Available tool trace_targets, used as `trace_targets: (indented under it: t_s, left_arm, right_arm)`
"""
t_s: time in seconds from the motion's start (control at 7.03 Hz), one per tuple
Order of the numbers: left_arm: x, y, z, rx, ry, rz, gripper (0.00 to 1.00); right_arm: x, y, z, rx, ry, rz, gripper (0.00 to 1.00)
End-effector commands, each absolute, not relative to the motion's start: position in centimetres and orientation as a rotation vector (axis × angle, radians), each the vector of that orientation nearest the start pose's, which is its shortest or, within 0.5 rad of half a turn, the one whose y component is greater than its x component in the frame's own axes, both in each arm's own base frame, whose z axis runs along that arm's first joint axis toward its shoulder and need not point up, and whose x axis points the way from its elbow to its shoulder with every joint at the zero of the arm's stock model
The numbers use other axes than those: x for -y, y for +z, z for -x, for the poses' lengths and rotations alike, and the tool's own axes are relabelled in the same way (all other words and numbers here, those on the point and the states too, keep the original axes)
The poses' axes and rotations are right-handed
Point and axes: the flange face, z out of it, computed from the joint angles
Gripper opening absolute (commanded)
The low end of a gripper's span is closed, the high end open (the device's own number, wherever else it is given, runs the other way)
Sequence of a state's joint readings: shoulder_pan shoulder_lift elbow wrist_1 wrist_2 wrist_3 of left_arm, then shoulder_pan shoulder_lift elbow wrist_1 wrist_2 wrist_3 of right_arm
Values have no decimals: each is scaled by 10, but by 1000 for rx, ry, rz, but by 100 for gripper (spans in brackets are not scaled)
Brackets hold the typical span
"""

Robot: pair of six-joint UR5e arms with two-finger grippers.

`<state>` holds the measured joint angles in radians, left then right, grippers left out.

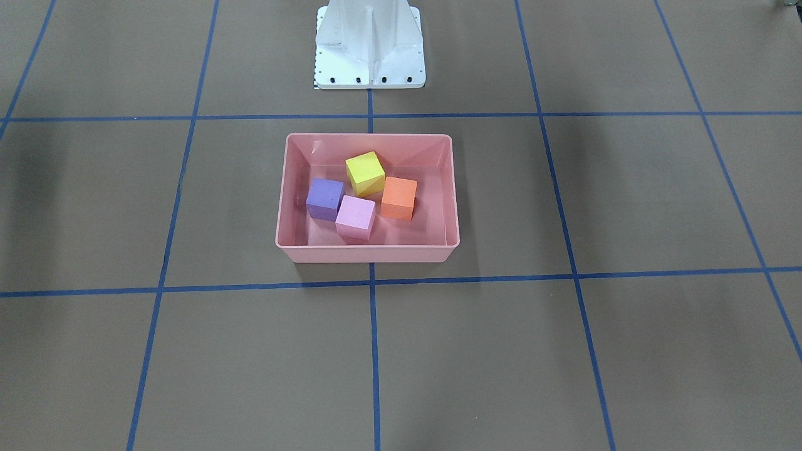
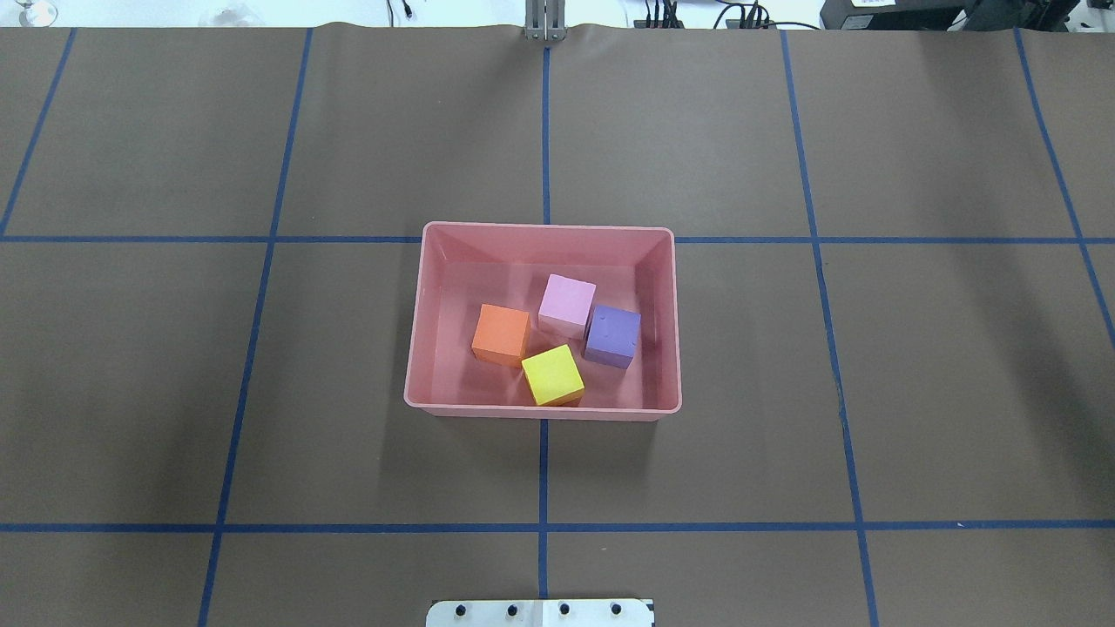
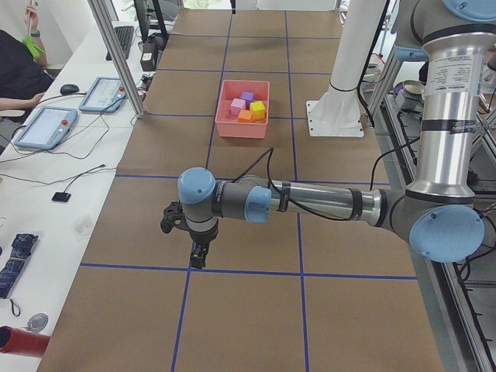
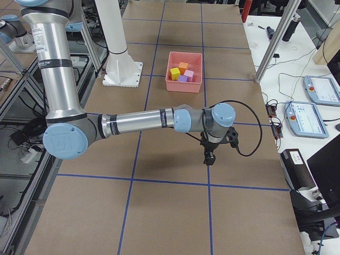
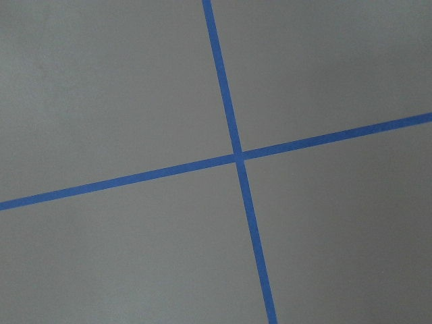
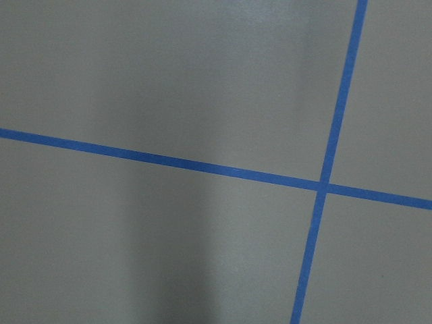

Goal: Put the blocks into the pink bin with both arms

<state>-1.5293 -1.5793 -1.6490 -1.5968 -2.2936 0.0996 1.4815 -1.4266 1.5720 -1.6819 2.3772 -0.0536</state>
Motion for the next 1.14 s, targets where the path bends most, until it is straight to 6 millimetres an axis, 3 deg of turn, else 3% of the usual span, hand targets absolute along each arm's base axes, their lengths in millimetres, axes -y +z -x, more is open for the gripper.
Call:
trace_targets:
  t_s: [0.0,0.14,0.43,0.85,1.0]
  left_arm:
    - [503,616,46,-724,177,-131,100]
    - [503,617,46,-724,175,-128,100]
    - [503,619,46,-722,174,-124,100]
    - [503,618,46,-724,171,-120,100]
    - [495,625,47,-725,167,-109,100]
  right_arm:
    - [532,621,-47,806,-134,-105,100]
    - [524,648,-57,807,-112,-95,100]
    - [516,670,-59,807,-109,-63,100]
    - [522,657,-58,819,-100,-73,100]
    - [523,656,-58,819,-101,-74,100]
